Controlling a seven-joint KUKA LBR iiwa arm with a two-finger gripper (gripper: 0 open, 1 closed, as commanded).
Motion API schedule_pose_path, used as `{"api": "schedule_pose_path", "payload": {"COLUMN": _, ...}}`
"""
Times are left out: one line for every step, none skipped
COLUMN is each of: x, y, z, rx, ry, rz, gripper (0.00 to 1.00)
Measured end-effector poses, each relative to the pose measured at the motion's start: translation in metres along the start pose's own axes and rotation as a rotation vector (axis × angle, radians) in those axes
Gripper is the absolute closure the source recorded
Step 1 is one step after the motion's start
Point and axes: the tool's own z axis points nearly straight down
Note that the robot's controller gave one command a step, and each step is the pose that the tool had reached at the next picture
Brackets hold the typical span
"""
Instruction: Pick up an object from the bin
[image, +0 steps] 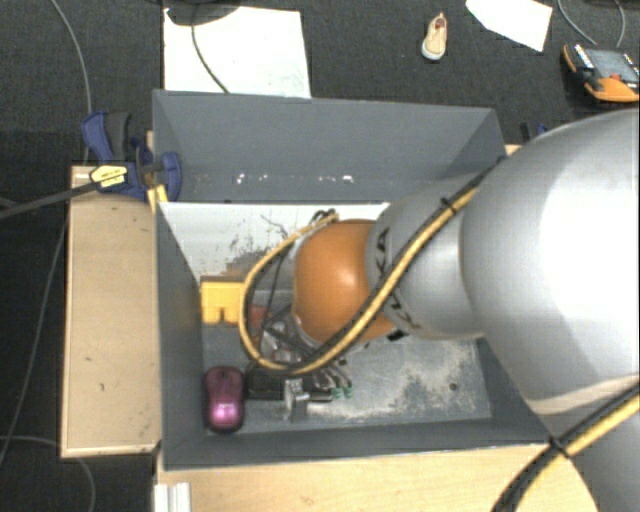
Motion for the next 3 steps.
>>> {"api": "schedule_pose_path", "payload": {"x": -0.0219, "y": -0.0379, "z": -0.0002, "rx": -0.004, "ry": 0.002, "rz": 0.281, "gripper": 1.00}}
{"api": "schedule_pose_path", "payload": {"x": -0.0219, "y": -0.0378, "z": -0.0002, "rx": -0.004, "ry": 0.002, "rz": 0.281, "gripper": 1.00}}
{"api": "schedule_pose_path", "payload": {"x": -0.0217, "y": -0.0378, "z": -0.0028, "rx": -0.005, "ry": 0.002, "rz": 0.281, "gripper": 1.00}}
